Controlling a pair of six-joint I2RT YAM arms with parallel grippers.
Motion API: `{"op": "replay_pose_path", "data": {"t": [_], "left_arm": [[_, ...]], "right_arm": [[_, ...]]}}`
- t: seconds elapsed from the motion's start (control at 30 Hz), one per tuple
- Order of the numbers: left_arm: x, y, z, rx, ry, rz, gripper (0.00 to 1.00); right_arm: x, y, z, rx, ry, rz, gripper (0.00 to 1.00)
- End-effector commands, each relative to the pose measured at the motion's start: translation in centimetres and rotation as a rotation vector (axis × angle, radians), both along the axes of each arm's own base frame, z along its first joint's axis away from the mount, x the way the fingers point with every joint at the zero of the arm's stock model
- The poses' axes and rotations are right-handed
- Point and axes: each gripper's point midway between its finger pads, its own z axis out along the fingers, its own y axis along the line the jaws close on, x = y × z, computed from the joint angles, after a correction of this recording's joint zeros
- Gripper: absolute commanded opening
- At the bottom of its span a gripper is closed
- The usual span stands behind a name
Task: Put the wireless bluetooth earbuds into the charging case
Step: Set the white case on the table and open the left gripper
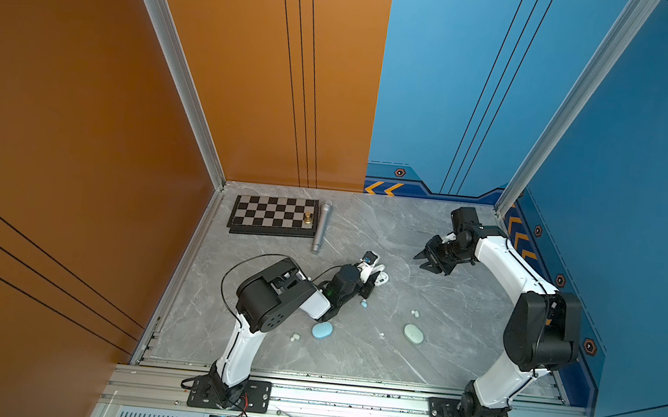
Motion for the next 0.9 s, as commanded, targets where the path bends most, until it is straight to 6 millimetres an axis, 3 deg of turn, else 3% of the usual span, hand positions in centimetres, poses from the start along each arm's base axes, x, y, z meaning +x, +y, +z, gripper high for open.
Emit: {"op": "replay_pose_path", "data": {"t": [0.0, 0.1, 0.23, 0.37, 0.5, 0.67, 0.87], "left_arm": [[-0.2, 1.0, 2.2, -0.021, -0.034, 0.013, 0.55], [-1.3, 2.3, 4.4, -0.02, -0.061, 0.01, 0.68], [-3.6, 5.0, 7.8, 0.024, -0.093, 0.003, 0.98], [-6.2, 8.8, 10.2, 0.159, -0.093, 0.001, 0.98], [-8.5, 12.7, 11.3, 0.327, -0.064, 0.007, 0.98], [-10.1, 17.2, 13.1, 0.444, -0.02, 0.1, 0.98], [-12.2, 18.8, 13.7, 0.485, 0.046, 0.079, 0.98]], "right_arm": [[0.1, -0.9, 0.3, -0.076, -0.016, 0.031, 0.42], [0.4, -1.4, 0.6, -0.162, -0.055, 0.072, 0.51], [0.8, -1.4, 0.5, -0.294, -0.104, 0.129, 0.62], [1.4, 0.2, 0.0, -0.412, -0.152, 0.201, 0.72], [2.2, 3.1, -1.0, -0.452, -0.187, 0.243, 0.87], [3.5, 7.3, -2.7, -0.464, -0.198, 0.29, 0.88], [3.4, 9.5, -5.3, -0.513, -0.169, 0.321, 0.88]]}}
